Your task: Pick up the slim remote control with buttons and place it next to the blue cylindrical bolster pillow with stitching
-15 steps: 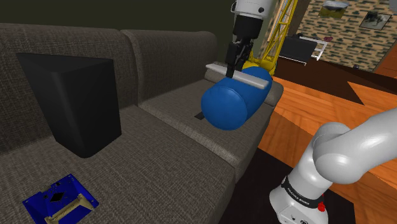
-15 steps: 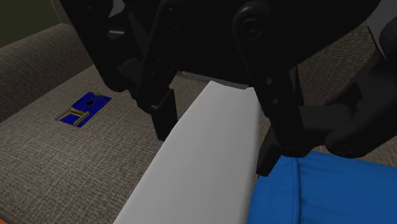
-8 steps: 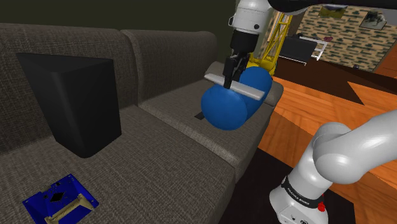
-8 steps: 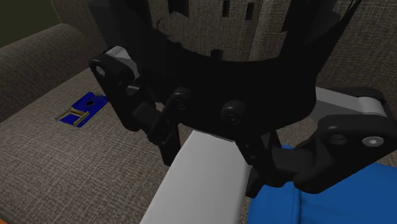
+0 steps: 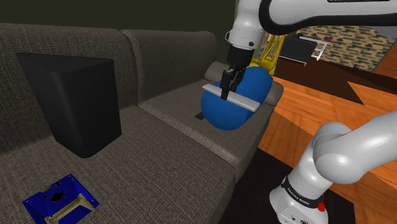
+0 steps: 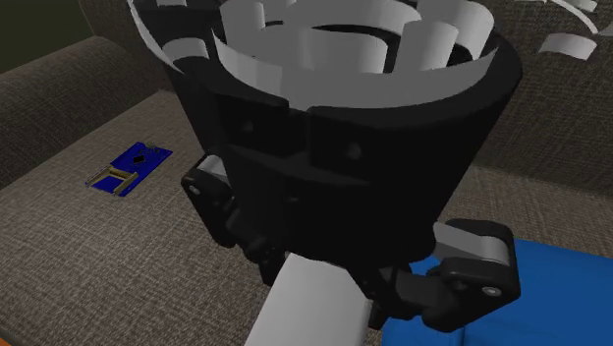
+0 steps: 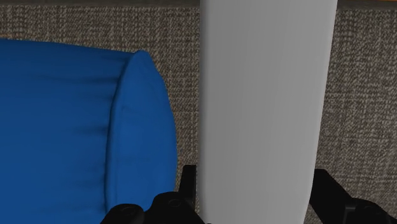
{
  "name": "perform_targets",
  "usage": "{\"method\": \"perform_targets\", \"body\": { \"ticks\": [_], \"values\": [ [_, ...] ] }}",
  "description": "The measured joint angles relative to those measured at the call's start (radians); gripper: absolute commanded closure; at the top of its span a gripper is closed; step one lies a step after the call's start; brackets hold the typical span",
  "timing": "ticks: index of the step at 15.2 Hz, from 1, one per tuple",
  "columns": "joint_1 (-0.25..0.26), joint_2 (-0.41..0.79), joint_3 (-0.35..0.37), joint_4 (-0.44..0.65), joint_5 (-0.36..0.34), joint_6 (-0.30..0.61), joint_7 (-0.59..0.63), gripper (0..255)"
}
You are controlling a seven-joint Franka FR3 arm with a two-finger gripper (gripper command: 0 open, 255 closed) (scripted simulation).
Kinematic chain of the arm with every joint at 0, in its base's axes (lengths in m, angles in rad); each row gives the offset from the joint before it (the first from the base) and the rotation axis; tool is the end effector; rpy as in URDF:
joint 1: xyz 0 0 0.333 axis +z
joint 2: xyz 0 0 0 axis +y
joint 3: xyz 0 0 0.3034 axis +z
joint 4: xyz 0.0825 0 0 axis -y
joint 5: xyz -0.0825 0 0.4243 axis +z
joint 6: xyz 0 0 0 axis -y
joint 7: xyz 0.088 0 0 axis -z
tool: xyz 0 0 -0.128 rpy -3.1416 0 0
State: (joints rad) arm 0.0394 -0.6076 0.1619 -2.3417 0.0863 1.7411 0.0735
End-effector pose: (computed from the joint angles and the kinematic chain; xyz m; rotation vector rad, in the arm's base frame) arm 0.4060 0.0972 0.5104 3.1319 0.1327 0.0037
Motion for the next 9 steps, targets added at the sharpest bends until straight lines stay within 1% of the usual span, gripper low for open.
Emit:
{"method": "perform_targets", "body": {
  "ticks": [9],
  "values": [
    [0.003,0.002,0.007,-0.118,0.006,0.12,-0.003,255]
  ]
}}
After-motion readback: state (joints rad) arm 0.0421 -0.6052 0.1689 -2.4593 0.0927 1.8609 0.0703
